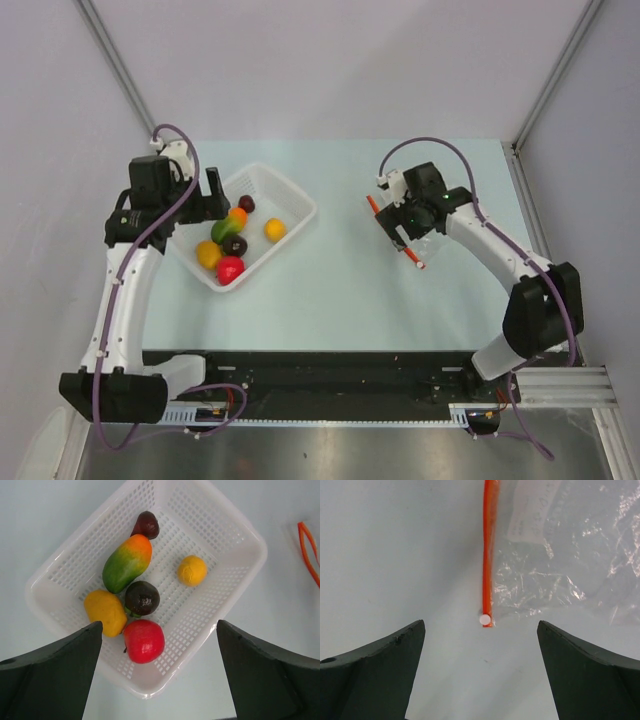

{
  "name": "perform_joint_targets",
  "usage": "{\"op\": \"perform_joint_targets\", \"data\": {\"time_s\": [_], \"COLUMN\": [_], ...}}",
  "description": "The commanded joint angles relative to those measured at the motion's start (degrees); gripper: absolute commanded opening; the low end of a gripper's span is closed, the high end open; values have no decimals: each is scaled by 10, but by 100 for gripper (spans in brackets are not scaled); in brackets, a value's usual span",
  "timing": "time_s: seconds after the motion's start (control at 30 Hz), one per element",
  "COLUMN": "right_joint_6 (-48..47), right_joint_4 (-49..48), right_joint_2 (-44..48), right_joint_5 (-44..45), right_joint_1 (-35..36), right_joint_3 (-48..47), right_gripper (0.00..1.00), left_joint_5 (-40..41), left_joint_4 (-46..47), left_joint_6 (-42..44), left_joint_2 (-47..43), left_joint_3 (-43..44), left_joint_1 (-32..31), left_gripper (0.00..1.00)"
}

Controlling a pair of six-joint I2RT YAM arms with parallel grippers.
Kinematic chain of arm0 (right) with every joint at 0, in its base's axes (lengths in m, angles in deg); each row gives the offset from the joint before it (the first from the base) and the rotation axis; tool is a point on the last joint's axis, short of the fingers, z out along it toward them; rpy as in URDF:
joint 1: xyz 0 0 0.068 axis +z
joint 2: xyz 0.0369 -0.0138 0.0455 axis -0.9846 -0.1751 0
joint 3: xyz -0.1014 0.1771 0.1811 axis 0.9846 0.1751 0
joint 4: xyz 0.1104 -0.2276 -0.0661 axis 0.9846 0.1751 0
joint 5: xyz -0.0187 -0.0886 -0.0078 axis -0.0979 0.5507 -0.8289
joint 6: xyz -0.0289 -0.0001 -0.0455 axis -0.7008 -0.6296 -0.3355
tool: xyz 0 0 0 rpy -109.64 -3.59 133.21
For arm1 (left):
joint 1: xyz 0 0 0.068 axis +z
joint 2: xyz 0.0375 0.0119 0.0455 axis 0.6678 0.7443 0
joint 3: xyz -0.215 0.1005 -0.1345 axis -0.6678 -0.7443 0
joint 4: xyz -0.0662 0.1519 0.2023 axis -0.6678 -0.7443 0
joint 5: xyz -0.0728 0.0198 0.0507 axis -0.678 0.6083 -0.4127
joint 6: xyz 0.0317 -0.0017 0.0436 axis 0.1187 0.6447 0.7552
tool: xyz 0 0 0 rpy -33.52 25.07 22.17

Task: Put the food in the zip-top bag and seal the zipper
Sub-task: Open the zipper of the food storage bag at the center of the board.

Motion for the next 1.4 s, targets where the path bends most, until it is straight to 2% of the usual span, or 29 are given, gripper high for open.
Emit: {"op": "perform_joint_targets", "data": {"time_s": [0.0, 0.23, 0.53, 0.63, 0.8, 0.83, 0.93, 1.0, 1.1, 1.13, 1.23, 1.37], "right_joint_6": [-9, -18, -65, -73, -80, -79, -74, -71, -64, -63, -61, -26], "right_joint_4": [-45, -102, -175, -185, -200, -201, -204, -199, -185, -181, -172, -127], "right_joint_2": [-42, -150, -202, -219, -247, -249, -243, -225, -203, -190, -179, -159], "right_joint_5": [56, 143, 155, 154, 146, 146, 142, 137, 127, 121, 124, 87], "right_joint_1": [34, 53, 42, 33, 17, 16, 12, 16, 19, 19, 17, 1], "right_joint_3": [-28, -50, -28, -29, -35, -35, -33, -31, -32, -33, -43, -80], "right_gripper": [100, 100, 100, 95, 79, 71, 58, 57, 41, 28, 0, 0], "left_joint_5": [0, -35, -41, -43, -44, -44, -52, -69, -88, -91, -105, -125], "left_joint_4": [73, 73, 90, 98, 97, 96, 107, 133, 140, 138, 144, 157], "left_joint_6": [-53, -40, -36, -26, -11, -11, -5, -3, -5, -6, -7, -4], "left_joint_2": [-87, -98, -104, -107, -103, -102, -111, -124, -127, -125, -116, -108], "left_joint_3": [-71, -83, -98, -105, -102, -99, -105, -117, -129, -130, -132, -130], "left_joint_1": [3, 3, 3, 3, 3, 3, 3, 3, 3, 3, 3, 2], "left_gripper": [100, 100, 100, 100, 100, 100, 100, 100, 100, 100, 100, 100]}}
